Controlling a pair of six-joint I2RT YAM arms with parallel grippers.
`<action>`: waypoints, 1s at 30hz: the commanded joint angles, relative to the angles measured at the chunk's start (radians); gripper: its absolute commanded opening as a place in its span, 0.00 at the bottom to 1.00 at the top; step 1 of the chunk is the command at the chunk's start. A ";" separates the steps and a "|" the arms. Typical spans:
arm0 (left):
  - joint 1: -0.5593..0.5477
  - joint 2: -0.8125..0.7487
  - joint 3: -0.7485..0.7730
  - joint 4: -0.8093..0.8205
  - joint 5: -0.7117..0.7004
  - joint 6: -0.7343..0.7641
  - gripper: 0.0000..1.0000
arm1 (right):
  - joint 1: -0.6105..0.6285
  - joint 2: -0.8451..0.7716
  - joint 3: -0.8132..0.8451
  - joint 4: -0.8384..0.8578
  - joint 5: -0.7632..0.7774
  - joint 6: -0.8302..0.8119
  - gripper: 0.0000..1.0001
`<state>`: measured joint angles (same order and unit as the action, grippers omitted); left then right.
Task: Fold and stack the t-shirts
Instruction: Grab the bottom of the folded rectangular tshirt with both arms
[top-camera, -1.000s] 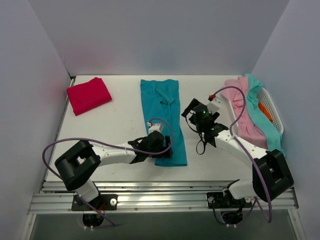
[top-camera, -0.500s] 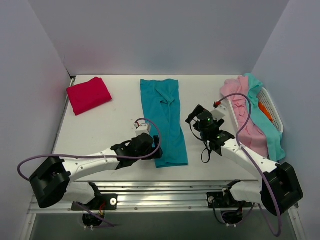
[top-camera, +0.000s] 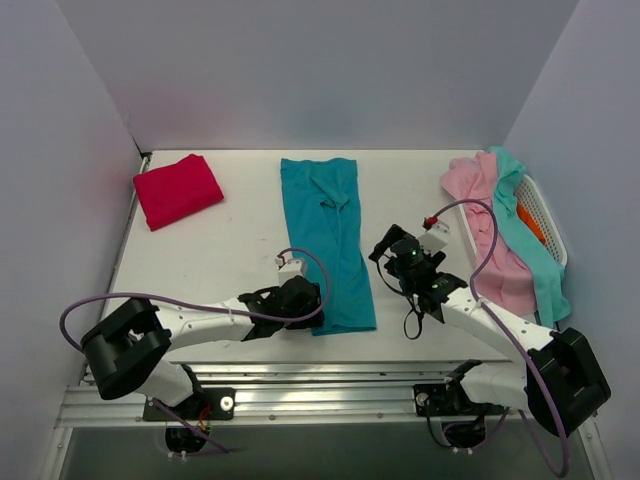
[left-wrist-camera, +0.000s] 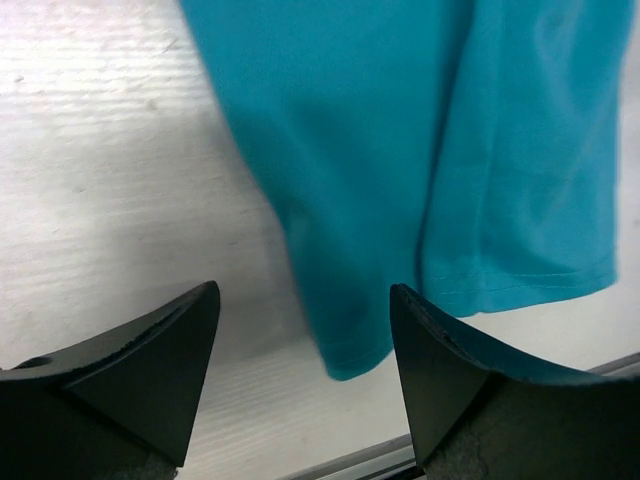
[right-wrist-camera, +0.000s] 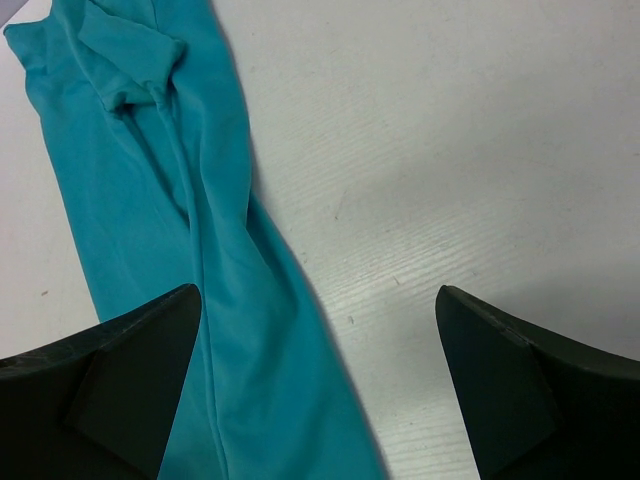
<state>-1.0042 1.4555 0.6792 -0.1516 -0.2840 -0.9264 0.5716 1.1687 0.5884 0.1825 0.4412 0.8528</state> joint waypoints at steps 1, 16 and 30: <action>-0.007 0.025 0.014 0.081 0.016 -0.020 0.77 | 0.014 -0.009 -0.013 0.009 0.030 0.017 1.00; -0.007 0.103 0.054 0.101 0.011 -0.009 0.03 | 0.143 -0.052 -0.107 -0.005 0.030 0.081 0.99; 0.019 0.140 0.085 0.061 -0.037 0.008 0.02 | 0.408 -0.268 -0.228 -0.159 0.042 0.284 0.93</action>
<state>-0.9974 1.5810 0.7399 -0.0589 -0.2890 -0.9352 0.9066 0.9142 0.3756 0.1112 0.4107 1.0451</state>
